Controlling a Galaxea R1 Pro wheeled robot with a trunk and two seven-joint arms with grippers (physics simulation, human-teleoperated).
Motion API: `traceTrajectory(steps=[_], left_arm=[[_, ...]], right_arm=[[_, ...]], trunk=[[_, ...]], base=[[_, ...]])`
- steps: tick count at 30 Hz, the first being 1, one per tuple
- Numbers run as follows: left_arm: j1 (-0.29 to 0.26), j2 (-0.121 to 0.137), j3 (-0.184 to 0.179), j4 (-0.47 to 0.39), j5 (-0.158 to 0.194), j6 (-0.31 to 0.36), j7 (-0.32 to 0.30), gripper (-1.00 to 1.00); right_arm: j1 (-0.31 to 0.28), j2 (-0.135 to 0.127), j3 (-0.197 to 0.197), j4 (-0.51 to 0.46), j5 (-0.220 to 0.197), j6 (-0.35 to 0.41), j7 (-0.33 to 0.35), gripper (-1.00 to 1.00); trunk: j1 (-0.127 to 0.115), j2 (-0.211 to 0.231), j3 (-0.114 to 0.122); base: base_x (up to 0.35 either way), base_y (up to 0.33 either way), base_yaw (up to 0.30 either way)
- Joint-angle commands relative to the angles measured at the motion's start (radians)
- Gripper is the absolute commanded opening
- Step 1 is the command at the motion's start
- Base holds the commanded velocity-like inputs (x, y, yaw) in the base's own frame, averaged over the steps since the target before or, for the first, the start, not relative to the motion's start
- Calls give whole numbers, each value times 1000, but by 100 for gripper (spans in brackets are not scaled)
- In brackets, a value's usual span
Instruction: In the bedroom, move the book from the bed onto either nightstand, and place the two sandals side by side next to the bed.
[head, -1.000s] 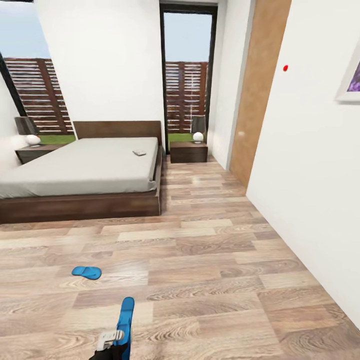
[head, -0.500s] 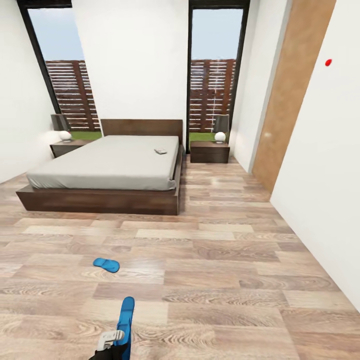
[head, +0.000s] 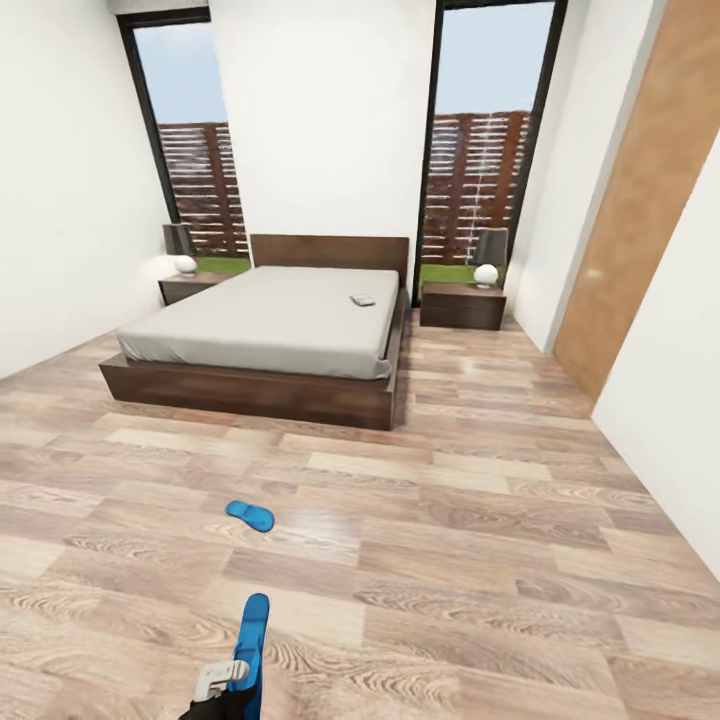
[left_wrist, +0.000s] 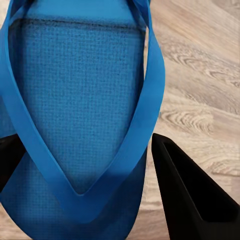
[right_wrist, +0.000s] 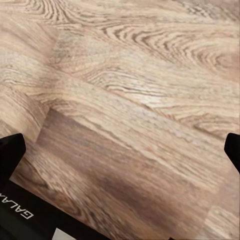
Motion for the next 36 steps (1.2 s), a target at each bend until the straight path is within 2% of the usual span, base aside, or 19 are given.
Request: traceTrajectory(steps=[1, 15, 23, 36], left_arm=[[-1, 0, 8, 1, -12, -6, -3, -100], [-1, 0, 8, 1, -12, -6, -4, -100], [-1, 0, 8, 1, -11, -8, -3, -100], [-1, 0, 8, 1, -11, -8, -3, -100]], right_arm=[[-1, -1, 6, 0, -9, -1, 0, 100], [-1, -1, 6, 0, -9, -1, 1, 100], [-1, -1, 6, -1, -9, -1, 3, 100], [-1, -2, 6, -1, -9, -1, 5, 100]], trunk=[[0, 0, -1], [0, 0, -7], [0, 0, -7], [0, 0, -7]], base=[[116, 0, 272], [67, 0, 257], [241, -27, 31], [261, -171, 3]])
